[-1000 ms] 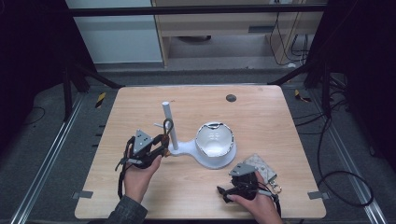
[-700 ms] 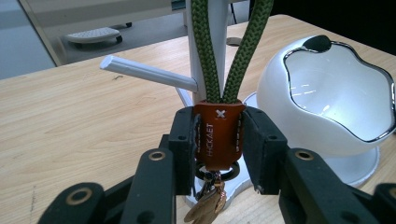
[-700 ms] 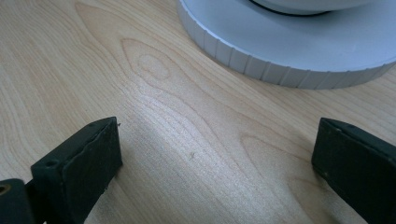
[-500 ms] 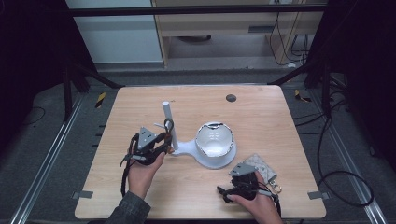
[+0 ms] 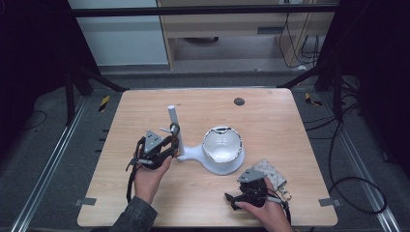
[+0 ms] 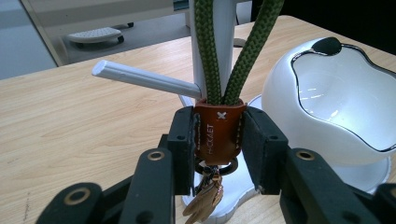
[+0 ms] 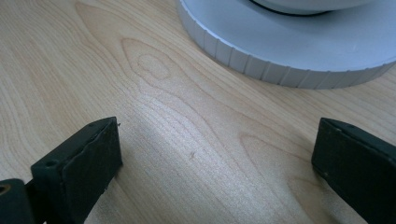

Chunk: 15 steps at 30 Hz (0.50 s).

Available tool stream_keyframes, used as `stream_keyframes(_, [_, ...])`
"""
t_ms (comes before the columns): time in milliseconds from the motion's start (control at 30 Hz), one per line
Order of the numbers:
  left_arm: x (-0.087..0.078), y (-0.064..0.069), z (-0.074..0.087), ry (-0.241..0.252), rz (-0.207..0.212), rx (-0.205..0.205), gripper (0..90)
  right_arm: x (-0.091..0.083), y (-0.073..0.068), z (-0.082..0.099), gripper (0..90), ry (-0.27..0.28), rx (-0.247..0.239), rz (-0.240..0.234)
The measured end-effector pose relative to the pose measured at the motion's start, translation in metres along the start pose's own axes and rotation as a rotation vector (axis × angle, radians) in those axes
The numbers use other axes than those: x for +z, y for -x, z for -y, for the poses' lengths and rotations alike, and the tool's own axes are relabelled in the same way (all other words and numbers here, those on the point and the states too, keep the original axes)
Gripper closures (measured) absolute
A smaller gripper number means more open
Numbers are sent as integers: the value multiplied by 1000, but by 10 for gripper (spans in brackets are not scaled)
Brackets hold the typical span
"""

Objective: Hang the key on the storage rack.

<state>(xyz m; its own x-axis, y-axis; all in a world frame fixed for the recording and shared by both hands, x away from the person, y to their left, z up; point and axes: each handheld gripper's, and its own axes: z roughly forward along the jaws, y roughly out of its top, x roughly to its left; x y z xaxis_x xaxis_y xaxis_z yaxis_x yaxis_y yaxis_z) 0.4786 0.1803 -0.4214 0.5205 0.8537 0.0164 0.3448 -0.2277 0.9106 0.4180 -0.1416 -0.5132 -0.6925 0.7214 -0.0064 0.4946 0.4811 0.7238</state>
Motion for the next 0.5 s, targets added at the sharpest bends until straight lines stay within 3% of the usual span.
stream_keyframes(167, [0, 0, 0, -9, 1, 2, 643, 0, 0, 0, 16, 0, 0, 0])
stream_keyframes(267, [-2, 0, 3, -8, -15, 6, 533, -1, 0, 0, 23, -1, -1, -4])
stream_keyframes(333, [-3, 0, 4, -9, -18, 8, 461, -3, 0, -2, 75, -10, -15, -11])
stream_keyframes(367, [-5, -1, 6, -19, -15, 11, 461, -3, 0, -2, 75, -10, -15, -11])
stream_keyframes(400, [-7, -2, 7, -20, -17, 11, 402, -9, 0, -6, 49, 1, -16, -13])
stream_keyframes(500, [-15, -7, 12, -20, -10, 5, 365, -18, 1, -11, 66, 24, -23, 4])
